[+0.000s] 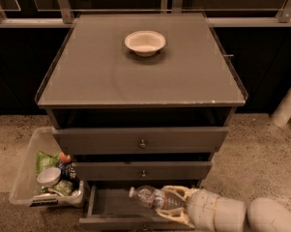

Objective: Pick water bottle from bottom drawer and place on counter

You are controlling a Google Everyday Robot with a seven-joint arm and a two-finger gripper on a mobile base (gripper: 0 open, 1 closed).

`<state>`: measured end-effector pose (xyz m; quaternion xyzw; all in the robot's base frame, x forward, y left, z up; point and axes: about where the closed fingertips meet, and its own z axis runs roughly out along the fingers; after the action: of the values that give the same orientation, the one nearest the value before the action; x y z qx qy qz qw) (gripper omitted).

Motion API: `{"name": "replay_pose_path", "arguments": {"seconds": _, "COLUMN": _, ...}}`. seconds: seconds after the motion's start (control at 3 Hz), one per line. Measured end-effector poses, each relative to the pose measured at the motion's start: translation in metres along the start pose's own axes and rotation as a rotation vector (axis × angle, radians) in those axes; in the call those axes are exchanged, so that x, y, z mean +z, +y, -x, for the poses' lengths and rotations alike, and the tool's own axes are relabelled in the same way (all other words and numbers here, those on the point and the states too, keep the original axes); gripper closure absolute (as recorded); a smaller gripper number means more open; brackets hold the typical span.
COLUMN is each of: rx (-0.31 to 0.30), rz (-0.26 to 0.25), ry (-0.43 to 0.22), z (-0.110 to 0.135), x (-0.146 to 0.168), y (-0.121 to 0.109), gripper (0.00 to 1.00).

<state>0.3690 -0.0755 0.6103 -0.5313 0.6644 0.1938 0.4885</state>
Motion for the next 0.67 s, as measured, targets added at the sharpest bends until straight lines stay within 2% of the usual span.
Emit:
{"name": "replay_pose_path", "arguments": {"seconds": 0.33, "rx": -0.142, "rz": 0.007, "ry": -0.026, "z": 0.014, "x": -0.037, "y": -0.046, "gripper": 1.0}}
{"name": "replay_pose_path", "arguments": {"seconds": 0.67, "rx": -0.244, "rz": 0.014, "ry": -0.107, "z": 0.033, "x": -0.072, "y": -0.084, "gripper": 1.0}}
